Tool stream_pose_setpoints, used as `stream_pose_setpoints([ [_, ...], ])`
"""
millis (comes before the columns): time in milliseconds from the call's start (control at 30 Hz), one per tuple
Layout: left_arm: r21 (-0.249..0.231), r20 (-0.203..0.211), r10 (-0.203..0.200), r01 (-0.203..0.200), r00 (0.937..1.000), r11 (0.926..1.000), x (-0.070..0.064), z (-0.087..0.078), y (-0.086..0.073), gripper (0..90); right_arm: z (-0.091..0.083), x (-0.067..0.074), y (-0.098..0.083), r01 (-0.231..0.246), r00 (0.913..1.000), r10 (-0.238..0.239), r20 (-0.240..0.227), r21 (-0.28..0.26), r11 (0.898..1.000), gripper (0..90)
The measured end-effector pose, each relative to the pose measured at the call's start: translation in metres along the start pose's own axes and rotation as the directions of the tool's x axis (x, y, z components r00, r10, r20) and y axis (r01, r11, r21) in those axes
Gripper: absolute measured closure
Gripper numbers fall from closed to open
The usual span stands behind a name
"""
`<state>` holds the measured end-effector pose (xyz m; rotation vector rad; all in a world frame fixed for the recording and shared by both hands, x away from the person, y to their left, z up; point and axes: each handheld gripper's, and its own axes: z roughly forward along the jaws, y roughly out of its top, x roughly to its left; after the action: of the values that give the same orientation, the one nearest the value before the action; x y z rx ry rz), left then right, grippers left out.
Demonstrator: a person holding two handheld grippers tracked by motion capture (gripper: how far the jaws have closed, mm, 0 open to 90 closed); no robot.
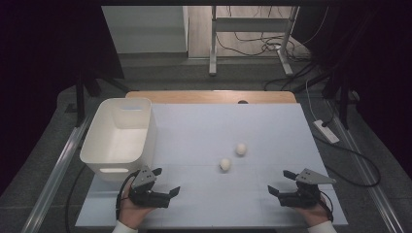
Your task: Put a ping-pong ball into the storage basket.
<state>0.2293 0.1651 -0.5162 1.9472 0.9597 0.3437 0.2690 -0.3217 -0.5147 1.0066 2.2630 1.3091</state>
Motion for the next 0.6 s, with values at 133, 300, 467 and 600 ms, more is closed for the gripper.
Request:
stream_pose_setpoints([
  [133, -0.002, 0.001, -0.001, 0.001, 1.0, 1.0, 0.0, 0.0, 0.001, 6.2, -0.002, 0.0, 0.0, -0.001, 1.0, 0.001, 0.005, -0.002, 1.0, 12.8],
  [300, -0.003, 0.006, 0.007, -0.007, 1.0, 1.0, -0.002, -0.001, 0.003, 6.2, -0.001, 0.001, 0.0, -0.003, 1.0, 0.003, 0.006, 0.002, 1.0, 13.0],
  [467, 0.007, 0.015, 0.0, 0.0, 0.9999, 1.0, -0.005, -0.001, 0.007, 6.3, 0.0, 0.002, 0.0, 0.005, 1.0, -0.005, 0.001, 0.009, 1.0, 13.1],
  [600, 0.011, 0.008, -0.001, 0.001, 1.0, 0.9999, -0.008, -0.002, 0.011, 6.4, 0.001, 0.002, 0.001, 0.003, 1.0, -0.003, -0.005, 0.004, 1.0, 13.2],
])
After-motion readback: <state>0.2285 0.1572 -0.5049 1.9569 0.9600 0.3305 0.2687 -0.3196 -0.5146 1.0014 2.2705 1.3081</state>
